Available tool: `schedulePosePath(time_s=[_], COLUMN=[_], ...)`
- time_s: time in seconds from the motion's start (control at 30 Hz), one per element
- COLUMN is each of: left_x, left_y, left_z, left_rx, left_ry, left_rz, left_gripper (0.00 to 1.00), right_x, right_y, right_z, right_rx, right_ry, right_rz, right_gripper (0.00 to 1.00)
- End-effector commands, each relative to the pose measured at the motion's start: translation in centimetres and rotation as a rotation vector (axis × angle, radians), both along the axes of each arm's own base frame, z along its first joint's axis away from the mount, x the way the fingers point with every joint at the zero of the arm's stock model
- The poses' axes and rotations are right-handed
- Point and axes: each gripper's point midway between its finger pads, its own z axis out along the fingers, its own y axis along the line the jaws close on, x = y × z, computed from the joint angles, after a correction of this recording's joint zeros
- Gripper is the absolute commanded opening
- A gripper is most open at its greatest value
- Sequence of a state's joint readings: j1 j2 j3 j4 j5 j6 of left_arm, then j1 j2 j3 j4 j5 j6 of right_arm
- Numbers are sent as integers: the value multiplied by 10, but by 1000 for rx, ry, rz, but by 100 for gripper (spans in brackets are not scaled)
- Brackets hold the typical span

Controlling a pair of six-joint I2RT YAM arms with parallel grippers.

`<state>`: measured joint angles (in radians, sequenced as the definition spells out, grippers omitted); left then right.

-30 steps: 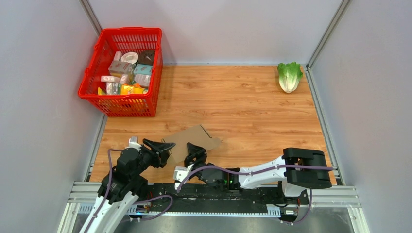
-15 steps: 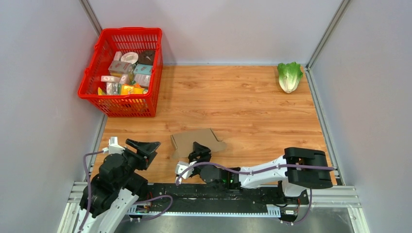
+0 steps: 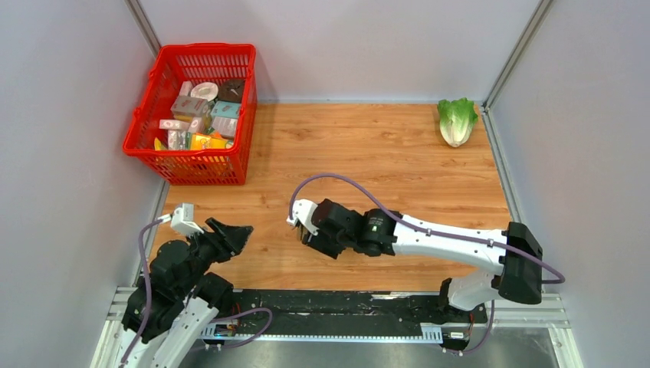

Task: Fold the paper box

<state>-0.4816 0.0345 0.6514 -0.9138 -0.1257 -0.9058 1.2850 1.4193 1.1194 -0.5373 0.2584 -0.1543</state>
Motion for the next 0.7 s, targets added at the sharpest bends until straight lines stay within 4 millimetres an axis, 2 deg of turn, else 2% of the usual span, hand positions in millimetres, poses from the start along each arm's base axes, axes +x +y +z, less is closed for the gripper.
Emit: schedulePosePath(time_s=[0.0,0.03,0.07,0.1,0.17,0.2,0.23,0.27,0.3,0.33,0.47,0.53,0.67], left_x=[9,11,15,12,17,13,14,16,14,18,25,29,32], left_y=[-30,-36,-44,-57,-75,-86,-93,-99,-104,-107,-110,-113,-122], left_z=[5,2,8,-2,4,-6,-8,1,-5,-1,-14,-19,-19], left_rx=[64,55,32,14,-35,-54,-71,-93,-102,-105,-66,-62,-81], left_ry=[-71,-61,-93,-76,-121,-105,-98,-144,-141,-171,-176,-171,-182], left_rz=[-178,-202,-231,-303,-373,-445,-471,-497,-533,-544,-552,-561,-600], left_gripper=[66,66,65,65,64,63,62,61,61,61,57,56,56], right_x=[-33,-31,-27,-21,-14,-10,-8,-7,-4,-3,3,5,3], right_y=[-44,-44,-43,-41,-38,-35,-33,-31,-29,-27,-27,-28,-32], right_z=[-27,-29,-30,-31,-39,-42,-49,-52,-56,-58,-67,-66,-58], right_rx=[-185,-188,-186,-177,-191,-189,-207,-212,-212,-213,-208,-194,-146], right_ry=[328,338,341,351,362,368,374,375,379,377,377,373,361], right_rz=[-53,-64,-80,-95,-115,-122,-122,-121,-124,-121,-135,-140,-145], right_gripper=[40,41,41,41,42,42,42,43,43,45,57,66,75])
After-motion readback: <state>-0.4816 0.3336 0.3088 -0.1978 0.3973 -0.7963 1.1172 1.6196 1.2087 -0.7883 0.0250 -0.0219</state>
